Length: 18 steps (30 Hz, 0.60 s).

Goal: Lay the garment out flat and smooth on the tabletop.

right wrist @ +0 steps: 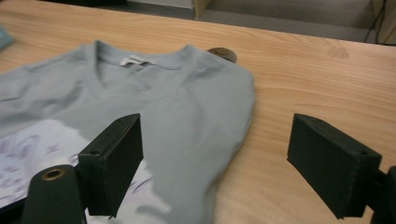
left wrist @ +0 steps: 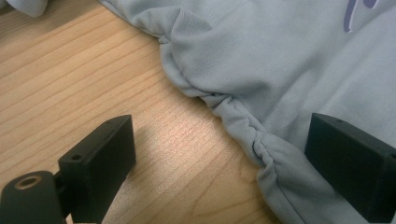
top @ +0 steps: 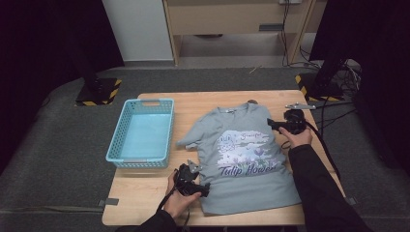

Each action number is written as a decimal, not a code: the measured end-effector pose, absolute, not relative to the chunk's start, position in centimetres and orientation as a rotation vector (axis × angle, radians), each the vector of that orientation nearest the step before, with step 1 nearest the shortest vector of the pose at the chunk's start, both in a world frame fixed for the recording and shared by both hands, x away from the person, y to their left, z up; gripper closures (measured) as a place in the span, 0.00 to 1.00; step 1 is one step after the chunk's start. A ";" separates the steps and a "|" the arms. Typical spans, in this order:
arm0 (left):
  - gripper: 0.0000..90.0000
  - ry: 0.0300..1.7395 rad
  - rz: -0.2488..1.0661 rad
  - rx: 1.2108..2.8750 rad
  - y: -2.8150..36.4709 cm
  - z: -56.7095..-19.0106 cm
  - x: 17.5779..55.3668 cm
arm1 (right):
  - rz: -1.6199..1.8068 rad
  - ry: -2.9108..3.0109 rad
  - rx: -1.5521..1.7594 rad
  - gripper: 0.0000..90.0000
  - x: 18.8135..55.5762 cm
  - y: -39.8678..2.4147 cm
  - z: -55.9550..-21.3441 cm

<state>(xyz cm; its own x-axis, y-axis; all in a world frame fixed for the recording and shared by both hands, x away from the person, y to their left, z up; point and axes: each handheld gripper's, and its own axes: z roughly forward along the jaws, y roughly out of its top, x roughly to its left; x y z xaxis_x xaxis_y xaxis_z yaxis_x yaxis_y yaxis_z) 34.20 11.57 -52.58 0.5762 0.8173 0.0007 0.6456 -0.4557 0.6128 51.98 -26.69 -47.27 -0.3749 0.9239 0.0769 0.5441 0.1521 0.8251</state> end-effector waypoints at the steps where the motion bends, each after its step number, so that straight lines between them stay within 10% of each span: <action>1: 0.09 1.163 0.400 2.243 11.6 -52.6 34.2 | 1.106 1.983 1.400 0.21 52.4 -26.6 -47.5; 18: 0.02 1.160 0.421 2.212 11.8 -53.1 34.2 | 0.922 2.081 1.462 0.34 57.6 -25.6 -52.9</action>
<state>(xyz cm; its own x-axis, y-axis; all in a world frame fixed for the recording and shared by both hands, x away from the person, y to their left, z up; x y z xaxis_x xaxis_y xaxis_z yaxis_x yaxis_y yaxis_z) 34.16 11.84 -53.07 0.5678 0.8232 0.0019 0.6332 -0.4383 0.6380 57.63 -25.65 -52.85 -0.3496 0.9365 0.0263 0.6484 0.2216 0.7283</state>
